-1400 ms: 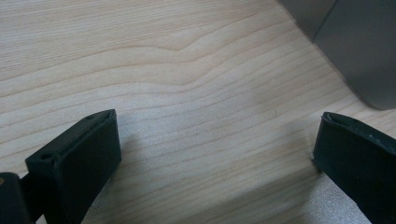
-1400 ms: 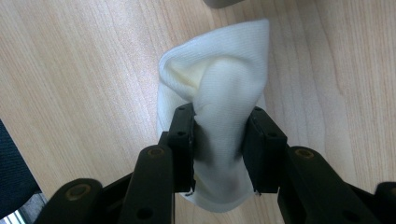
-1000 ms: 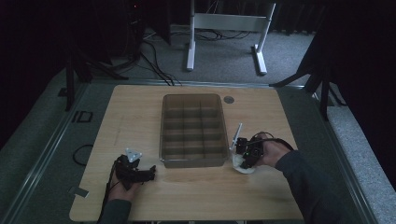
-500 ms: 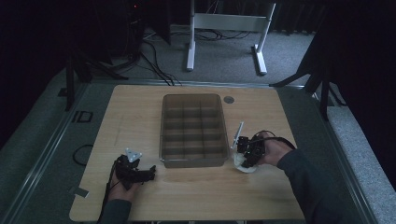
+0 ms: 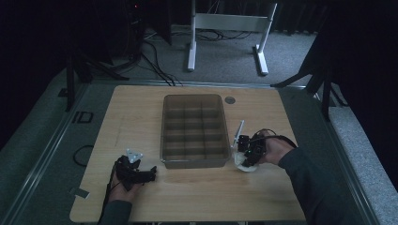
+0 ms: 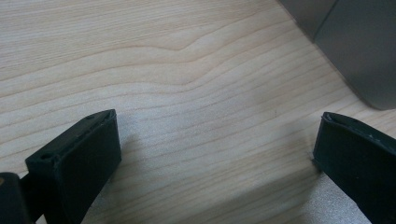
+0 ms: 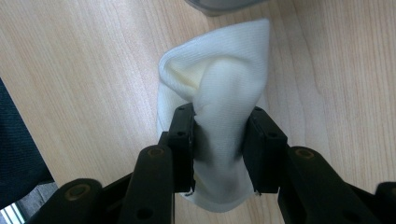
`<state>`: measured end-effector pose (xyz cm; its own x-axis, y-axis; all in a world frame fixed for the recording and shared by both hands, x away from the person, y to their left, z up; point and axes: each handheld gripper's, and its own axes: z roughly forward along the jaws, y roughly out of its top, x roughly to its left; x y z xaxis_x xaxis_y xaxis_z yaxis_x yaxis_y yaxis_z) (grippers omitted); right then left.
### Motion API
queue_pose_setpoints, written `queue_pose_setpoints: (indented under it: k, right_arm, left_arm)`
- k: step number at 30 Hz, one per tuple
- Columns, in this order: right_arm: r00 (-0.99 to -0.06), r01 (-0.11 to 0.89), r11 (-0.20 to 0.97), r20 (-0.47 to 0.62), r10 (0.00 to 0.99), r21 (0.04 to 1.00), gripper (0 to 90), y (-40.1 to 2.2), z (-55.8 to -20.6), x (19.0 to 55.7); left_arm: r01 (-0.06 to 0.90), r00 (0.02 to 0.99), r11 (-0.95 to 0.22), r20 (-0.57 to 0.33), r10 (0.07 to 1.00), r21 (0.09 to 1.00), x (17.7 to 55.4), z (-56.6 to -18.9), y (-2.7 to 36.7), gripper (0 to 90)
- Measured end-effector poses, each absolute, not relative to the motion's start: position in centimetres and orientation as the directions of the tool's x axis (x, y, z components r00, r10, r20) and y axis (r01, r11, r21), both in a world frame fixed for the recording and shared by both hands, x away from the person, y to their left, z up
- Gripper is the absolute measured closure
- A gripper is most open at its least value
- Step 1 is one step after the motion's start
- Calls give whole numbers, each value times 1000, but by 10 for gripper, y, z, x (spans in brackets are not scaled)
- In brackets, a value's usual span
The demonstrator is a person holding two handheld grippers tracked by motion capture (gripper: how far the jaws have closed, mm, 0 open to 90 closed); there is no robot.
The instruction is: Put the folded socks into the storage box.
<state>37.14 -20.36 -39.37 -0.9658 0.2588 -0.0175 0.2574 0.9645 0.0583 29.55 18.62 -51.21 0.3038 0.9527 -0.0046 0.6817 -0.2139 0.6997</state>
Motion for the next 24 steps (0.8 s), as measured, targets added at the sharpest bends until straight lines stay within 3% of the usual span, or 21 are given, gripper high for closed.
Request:
queue_pose_setpoints:
  k: [24]
  right_arm:
    - [-967, 250, 966, -27, 252, 60, 663, -202, -380, 372]
  left_arm:
    - [682, 304, -214, -5, 953, 700, 295, -512, 186, 10]
